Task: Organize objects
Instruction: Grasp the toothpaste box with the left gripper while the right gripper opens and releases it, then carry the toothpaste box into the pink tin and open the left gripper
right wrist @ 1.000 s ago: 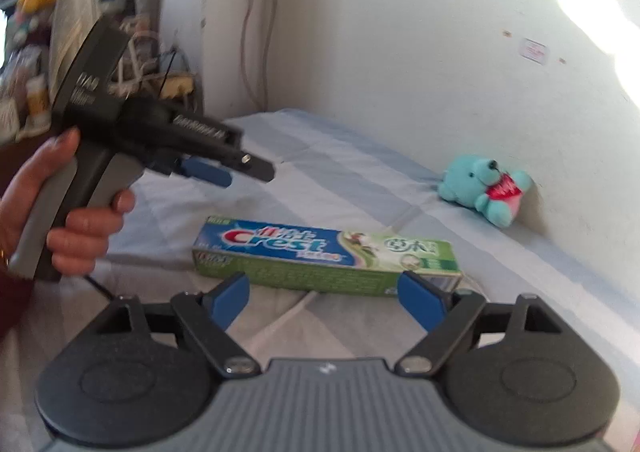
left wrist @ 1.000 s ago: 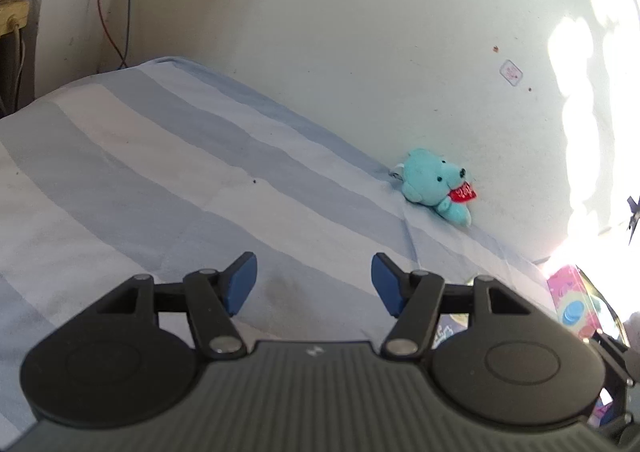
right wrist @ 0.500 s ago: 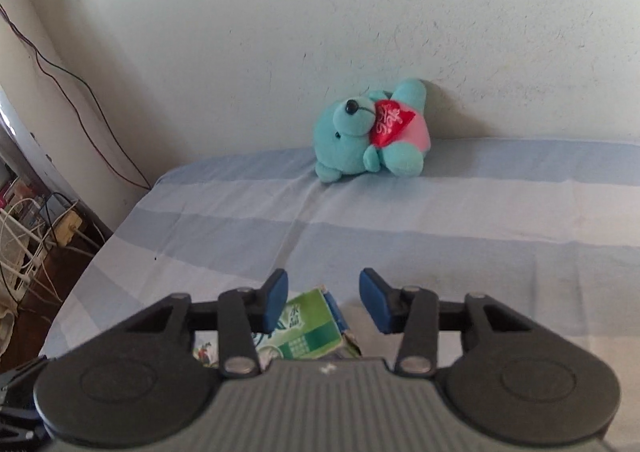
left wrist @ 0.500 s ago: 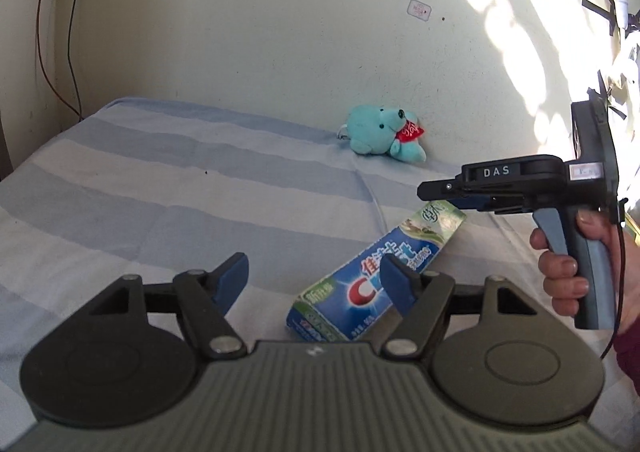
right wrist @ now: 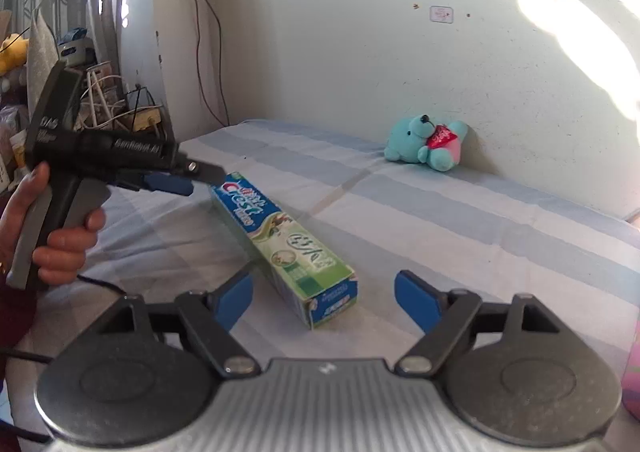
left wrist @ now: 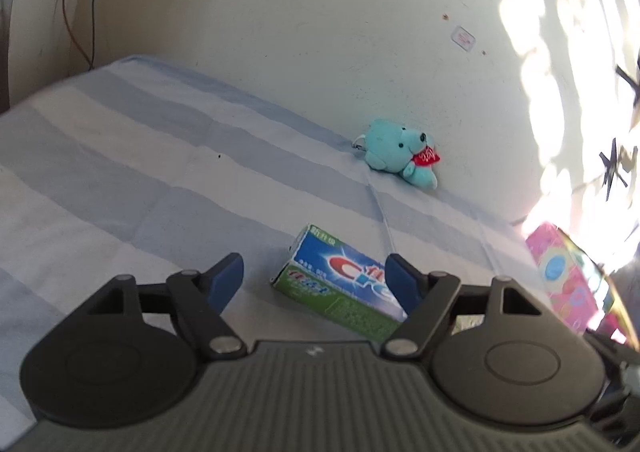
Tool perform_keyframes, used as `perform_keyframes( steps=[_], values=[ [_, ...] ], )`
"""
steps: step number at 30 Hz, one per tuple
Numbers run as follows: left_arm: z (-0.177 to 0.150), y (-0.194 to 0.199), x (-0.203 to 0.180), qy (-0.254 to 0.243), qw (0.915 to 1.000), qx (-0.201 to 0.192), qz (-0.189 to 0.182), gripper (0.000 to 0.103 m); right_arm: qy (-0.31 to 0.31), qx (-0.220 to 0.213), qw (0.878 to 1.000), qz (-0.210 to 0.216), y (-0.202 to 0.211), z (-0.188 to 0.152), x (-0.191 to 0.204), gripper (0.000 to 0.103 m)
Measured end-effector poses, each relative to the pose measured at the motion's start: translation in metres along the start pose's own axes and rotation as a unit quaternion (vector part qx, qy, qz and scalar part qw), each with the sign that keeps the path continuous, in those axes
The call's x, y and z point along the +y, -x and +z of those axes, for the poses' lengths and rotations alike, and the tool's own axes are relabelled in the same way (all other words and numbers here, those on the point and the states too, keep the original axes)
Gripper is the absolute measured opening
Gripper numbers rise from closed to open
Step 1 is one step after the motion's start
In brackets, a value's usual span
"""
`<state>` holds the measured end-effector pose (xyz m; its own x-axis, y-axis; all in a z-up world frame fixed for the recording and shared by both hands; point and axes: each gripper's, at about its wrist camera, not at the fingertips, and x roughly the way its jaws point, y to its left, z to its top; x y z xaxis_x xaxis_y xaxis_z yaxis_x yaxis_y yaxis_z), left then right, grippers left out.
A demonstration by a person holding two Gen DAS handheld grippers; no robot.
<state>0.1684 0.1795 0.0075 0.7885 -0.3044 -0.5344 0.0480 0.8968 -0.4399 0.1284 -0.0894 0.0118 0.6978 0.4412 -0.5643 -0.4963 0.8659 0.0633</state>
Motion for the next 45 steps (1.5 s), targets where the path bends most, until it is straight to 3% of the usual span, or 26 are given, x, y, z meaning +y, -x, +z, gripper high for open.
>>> perform_keyframes(
  steps=[2,4,6,8,10,12,18,23,30,34,37,40,42,45],
  values=[
    [0.004,-0.011,-0.002,0.006,1.0,0.001,0.004,0.081,-0.001,0.006,1.0,0.005,-0.01,0.001,0.003,0.081],
    [0.001,-0.023,-0.011,-0.029,0.9989,0.003,0.036,0.081,0.001,0.012,1.0,0.002,-0.025,0.001,0.005,0.08],
    [-0.003,-0.027,-0.016,-0.047,0.9985,-0.002,0.028,0.081,-0.001,0.017,1.0,0.008,-0.034,0.001,0.005,0.079],
    [-0.007,-0.03,-0.02,-0.059,0.9983,0.0,0.005,0.079,-0.002,0.028,1.0,0.011,-0.038,0.002,0.007,0.071],
    [-0.009,-0.03,-0.024,-0.073,0.9971,-0.001,-0.02,0.068,0.003,0.032,0.999,-0.005,-0.038,-0.001,0.01,0.055],
    [-0.012,-0.029,-0.028,-0.087,0.996,-0.004,-0.021,0.068,0.002,0.028,0.999,-0.016,-0.033,-0.006,0.012,0.051],
    [-0.027,-0.021,-0.053,-0.101,0.9912,0.028,-0.082,0.06,-0.017,0.011,0.998,-0.051,0.018,-0.036,0.013,0.05],
    [-0.025,-0.011,-0.127,-0.142,0.9803,0.016,-0.136,0.059,-0.033,-0.044,0.991,-0.119,0.084,-0.057,0.0,0.05],
    [-0.011,-0.038,-0.282,-0.234,0.9457,-0.017,-0.225,0.059,-0.074,-0.128,0.954,-0.261,0.167,-0.064,-0.057,0.05],
    [-0.016,-0.075,-0.358,-0.251,0.9334,0.006,-0.257,0.06,-0.105,-0.143,0.93,-0.323,0.194,-0.07,-0.101,0.05],
    [-0.026,-0.109,-0.396,-0.26,0.9307,0.025,-0.256,0.06,-0.119,-0.135,0.92,-0.347,0.199,-0.075,-0.141,0.051],
    [-0.042,-0.145,-0.413,-0.259,0.9365,0.068,-0.227,0.059,-0.129,-0.115,0.911,-0.374,0.191,-0.082,-0.176,0.056],
    [-0.053,-0.151,-0.411,-0.257,0.9374,0.076,-0.222,0.059,-0.143,-0.136,0.893,-0.405,0.192,-0.09,-0.186,0.063],
    [-0.067,-0.143,-0.407,-0.284,0.935,0.062,-0.204,0.059,-0.175,-0.182,0.875,-0.412,0.198,-0.102,-0.19,0.063]
  ],
)
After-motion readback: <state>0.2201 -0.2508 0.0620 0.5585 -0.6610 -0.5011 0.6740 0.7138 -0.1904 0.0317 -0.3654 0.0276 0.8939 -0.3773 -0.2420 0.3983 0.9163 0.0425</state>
